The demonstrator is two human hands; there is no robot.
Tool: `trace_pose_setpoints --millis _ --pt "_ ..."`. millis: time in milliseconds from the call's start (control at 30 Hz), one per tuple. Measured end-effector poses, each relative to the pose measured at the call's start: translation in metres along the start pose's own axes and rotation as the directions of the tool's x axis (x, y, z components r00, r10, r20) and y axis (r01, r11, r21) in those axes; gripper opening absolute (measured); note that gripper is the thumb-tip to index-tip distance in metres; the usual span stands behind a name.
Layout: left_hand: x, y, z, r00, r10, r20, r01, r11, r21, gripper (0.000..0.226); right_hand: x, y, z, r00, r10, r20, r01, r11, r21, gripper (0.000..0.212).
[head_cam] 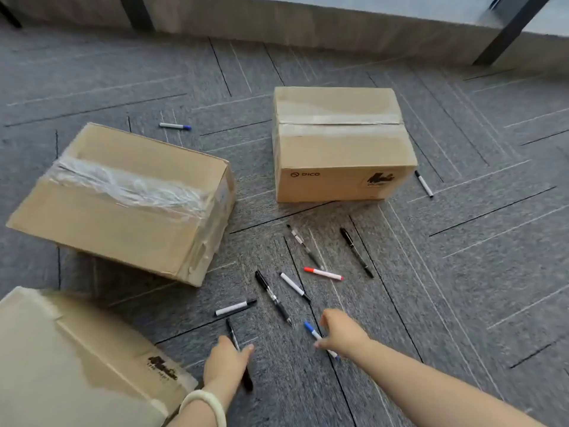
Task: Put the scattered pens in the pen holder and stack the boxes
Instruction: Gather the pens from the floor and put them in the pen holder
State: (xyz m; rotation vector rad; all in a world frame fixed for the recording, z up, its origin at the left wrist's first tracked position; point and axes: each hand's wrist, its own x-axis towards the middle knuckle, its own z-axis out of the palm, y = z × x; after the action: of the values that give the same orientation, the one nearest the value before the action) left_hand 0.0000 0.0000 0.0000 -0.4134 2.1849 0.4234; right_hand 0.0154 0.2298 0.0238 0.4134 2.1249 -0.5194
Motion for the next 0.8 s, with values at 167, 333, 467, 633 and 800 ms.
trace_pose_setpoints --millis 167,333,467,633,800 --pt "0.025 0.000 -0.005 0.998 0.040 0.039 -0.046 0.985 0.164 0.019 0.014 0.004 0.033 1.000 -0.011 -0.001 0.011 0.990 -0.140 0.038" --pt "0.028 0.003 -0.012 0.994 0.055 0.098 -0.057 0.998 0.020 0.022 0.017 0.020 0.022 1.000 0.014 -0.006 -0.014 0.993 -0.120 0.016" --pt "0.014 0.024 -0.013 0.976 0.097 0.195 -0.005 0.905 -0.425 0.018 0.014 0.016 0.008 0.999 -0.007 -0.031 0.017 0.936 0.353 0.024" --pt "-0.002 0.063 -0.025 0.927 0.294 0.233 -0.028 0.672 -0.740 0.015 0.013 -0.026 -0.010 0.981 -0.154 -0.121 0.195 0.821 0.537 0.022" --pt "-0.010 0.072 -0.038 0.928 0.334 0.164 -0.072 0.594 -0.801 0.014 0.004 -0.057 -0.015 0.967 -0.220 -0.127 0.251 0.767 0.590 0.020"
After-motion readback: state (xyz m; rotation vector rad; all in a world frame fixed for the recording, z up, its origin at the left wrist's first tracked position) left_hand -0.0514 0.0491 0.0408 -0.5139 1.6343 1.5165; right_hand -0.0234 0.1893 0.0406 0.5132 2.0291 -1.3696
